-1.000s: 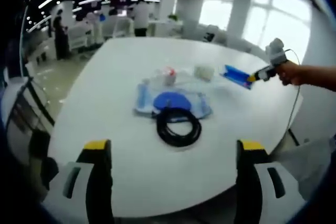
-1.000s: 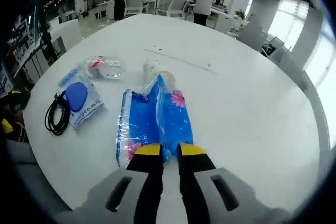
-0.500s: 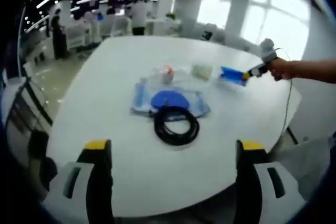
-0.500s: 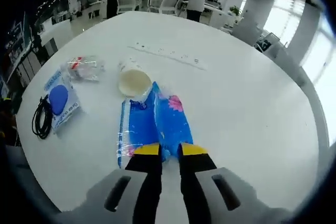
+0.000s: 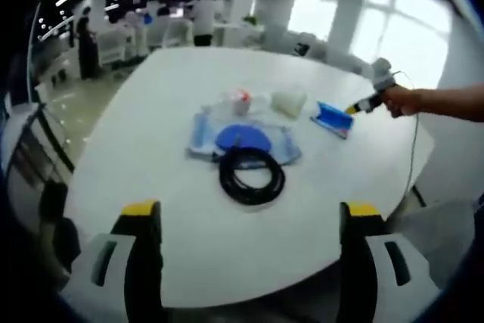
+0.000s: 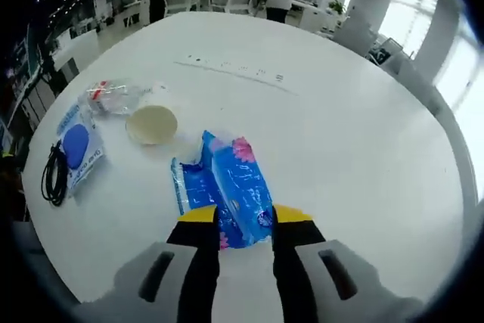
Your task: Arrange the tabletop items into an orderly group along one side of the table until the central work area is clear of visible clutter.
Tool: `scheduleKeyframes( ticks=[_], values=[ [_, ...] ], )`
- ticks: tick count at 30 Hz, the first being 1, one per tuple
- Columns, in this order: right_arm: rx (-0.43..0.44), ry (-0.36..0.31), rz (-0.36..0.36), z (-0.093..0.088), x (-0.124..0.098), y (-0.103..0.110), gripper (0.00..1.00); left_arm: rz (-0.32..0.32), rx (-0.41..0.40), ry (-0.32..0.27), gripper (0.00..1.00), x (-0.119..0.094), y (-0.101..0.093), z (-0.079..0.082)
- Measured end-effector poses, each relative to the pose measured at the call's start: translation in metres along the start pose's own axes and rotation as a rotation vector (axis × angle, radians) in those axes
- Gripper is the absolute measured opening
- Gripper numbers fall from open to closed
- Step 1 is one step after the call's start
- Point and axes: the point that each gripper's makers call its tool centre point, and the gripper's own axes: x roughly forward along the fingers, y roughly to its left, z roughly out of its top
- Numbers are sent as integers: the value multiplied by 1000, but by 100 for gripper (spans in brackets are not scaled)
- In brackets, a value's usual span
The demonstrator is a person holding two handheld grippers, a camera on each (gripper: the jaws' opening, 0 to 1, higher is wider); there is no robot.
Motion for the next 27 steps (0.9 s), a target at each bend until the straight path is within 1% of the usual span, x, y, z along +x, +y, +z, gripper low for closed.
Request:
scheduleKeyframes(
  ticks=[2, 4, 6, 8, 11, 12, 14, 16, 18, 20, 23, 25, 26, 27],
  values=[
    [23, -2, -12, -4, -2, -3, 33, -3, 19, 7, 95, 0, -3, -1],
    [64, 1, -23, -11, -1, -6, 42, -3, 27, 9, 95, 1, -3, -1],
    [137, 2, -31, -19, 0, -8, 47, -4, 26, 13, 95, 1, -2, -2],
    [220, -3, -18, -25, -1, -5, 49, 0, 18, 12, 95, 1, -1, -3],
    [242, -10, -34, -33, 0, -6, 53, 4, 7, 7, 95, 0, 1, -2],
    [273, -14, -37, -35, 1, -5, 54, 3, 3, 7, 95, 0, 1, -3],
    [325, -19, -35, -38, 3, -3, 54, 1, 2, 9, 95, 0, 1, -3],
    [349, -16, -42, -37, 23, -15, 54, 1, 7, 10, 95, 0, 0, -3],
    [358, -14, -44, -38, 27, -14, 53, 0, 12, 11, 95, 0, -1, -3],
    [385, 1, -35, -38, 26, -10, 53, -1, 17, 13, 95, 0, -1, -4],
    [398, 8, -39, -38, 32, -13, 51, -3, 16, 15, 95, 0, 0, -4],
    [401, 19, -47, -39, 36, -15, 47, -2, 14, 12, 95, 0, 0, -4],
    [405, 28, -51, -44, 36, -11, 44, -2, 12, 12, 95, 0, 0, -4],
    [420, 43, -55, -47, 36, -11, 37, -2, 12, 13, 95, 0, 0, -4]
  ],
)
